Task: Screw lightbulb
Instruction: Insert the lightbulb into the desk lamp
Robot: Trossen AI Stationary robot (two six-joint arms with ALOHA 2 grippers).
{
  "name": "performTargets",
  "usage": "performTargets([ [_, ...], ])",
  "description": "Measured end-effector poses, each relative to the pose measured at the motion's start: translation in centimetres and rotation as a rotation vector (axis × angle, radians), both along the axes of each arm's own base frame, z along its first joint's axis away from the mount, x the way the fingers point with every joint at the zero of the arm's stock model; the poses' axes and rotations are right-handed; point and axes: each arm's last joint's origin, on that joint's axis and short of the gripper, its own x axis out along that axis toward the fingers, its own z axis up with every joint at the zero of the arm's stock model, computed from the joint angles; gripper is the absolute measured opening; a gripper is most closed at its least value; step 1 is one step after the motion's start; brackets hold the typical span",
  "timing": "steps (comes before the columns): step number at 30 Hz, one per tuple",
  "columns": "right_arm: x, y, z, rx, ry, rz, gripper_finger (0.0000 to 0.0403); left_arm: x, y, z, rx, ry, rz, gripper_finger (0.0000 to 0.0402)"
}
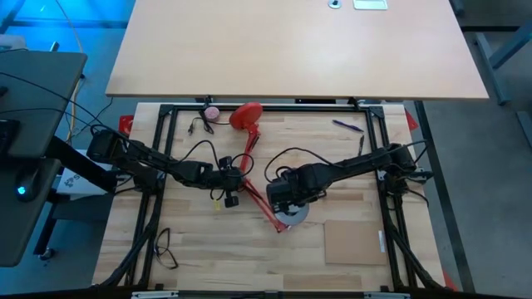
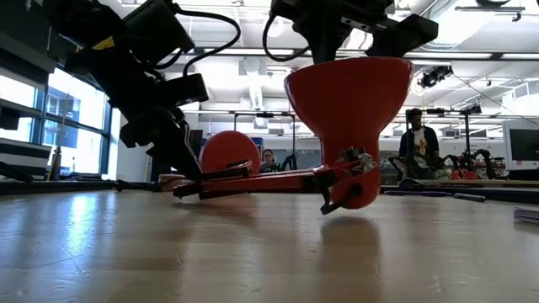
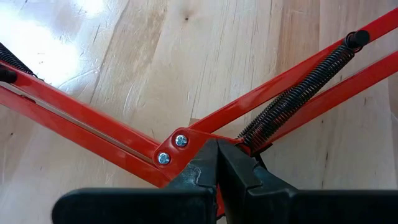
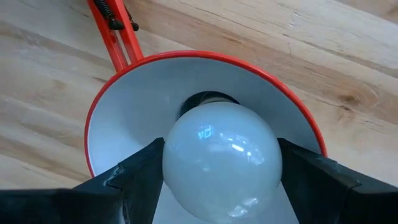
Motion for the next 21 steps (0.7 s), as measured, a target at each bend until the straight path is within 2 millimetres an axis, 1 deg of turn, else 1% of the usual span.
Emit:
performTargets([
  [16,-0.07,-0.08,0.10,-0.026,-0.004,0.025,0.0278,-0.02,0.03,-0.01,-0.004,-0.004,0.020,0.0000],
  [18,-0.07,-0.09,0.12,-0.030,-0.004,0.052,0.0284,-0.02,0.03,-0.01,0.000,-0.004,0.022,0.0000],
  [21,0.04,-0.07,0.27,-0.036,-0.021,0.100,0.0303,-0.06,0.05,-0.07,0.003,0.002,0.024,0.0000],
])
